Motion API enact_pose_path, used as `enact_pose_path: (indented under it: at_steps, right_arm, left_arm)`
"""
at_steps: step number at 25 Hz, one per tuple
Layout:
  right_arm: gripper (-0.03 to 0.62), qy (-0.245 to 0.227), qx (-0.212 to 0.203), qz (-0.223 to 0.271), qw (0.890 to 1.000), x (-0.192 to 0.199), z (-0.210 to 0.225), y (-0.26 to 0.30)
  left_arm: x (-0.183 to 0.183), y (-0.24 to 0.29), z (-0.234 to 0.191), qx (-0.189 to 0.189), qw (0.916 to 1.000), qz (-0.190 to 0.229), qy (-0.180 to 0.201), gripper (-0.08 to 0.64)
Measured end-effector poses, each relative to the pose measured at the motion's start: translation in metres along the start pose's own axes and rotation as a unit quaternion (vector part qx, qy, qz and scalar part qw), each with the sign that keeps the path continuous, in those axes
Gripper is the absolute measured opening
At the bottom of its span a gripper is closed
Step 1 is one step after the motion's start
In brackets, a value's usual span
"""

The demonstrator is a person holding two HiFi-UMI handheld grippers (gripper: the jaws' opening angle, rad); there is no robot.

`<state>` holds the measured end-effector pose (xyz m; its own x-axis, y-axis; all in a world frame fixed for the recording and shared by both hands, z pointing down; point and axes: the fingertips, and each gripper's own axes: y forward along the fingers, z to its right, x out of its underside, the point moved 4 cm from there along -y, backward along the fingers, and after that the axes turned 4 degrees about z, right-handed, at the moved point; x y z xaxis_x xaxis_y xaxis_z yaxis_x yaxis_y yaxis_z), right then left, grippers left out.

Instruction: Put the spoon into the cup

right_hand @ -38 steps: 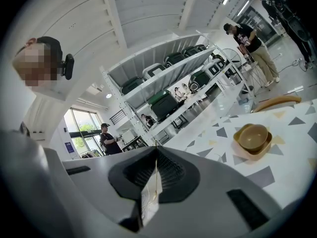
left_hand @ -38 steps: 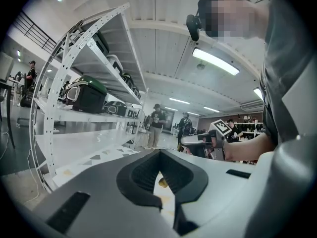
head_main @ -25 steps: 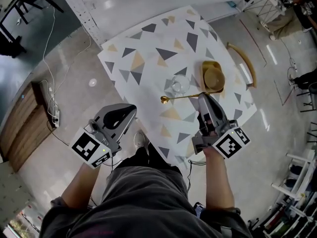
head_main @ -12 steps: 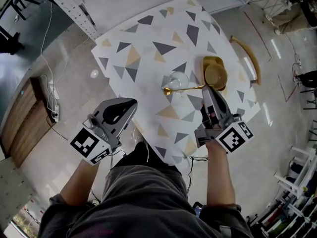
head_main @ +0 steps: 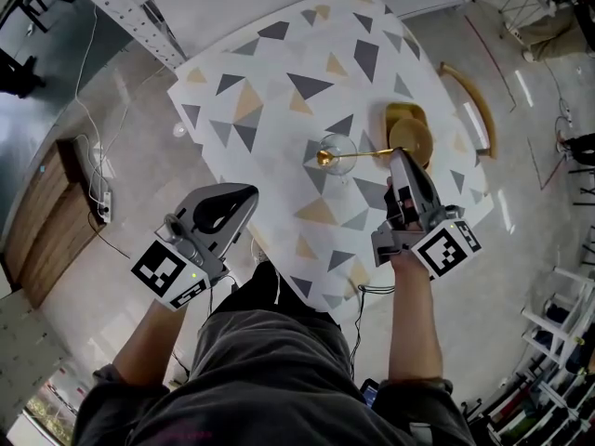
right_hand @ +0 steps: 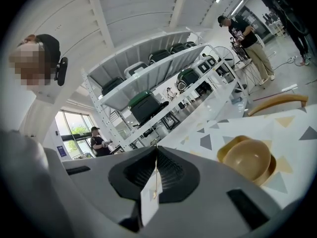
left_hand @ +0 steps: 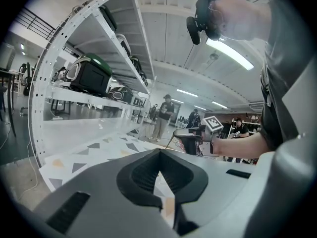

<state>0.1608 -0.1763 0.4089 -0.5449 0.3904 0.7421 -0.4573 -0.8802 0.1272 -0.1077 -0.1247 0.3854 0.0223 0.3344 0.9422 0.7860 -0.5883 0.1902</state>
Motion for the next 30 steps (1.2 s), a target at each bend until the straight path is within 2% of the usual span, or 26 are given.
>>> enact_pose_path:
  at_steps: [15, 30]
  right_arm:
    - [0.024, -0.01, 0.03, -0.018, 0.999, 0.016, 0.032, 0.008]
    - [0.025, -0.034, 0.033, -0.049, 0.998, 0.04, 0.043, 0.023]
  left_arm:
    - [0.012, 0.011, -0.008, 0.002, 0.9999, -0.007, -0.01, 0.015]
    - [0.022, 0.018, -0.011, 0.0, 0.9997, -0.016, -0.018, 0.014]
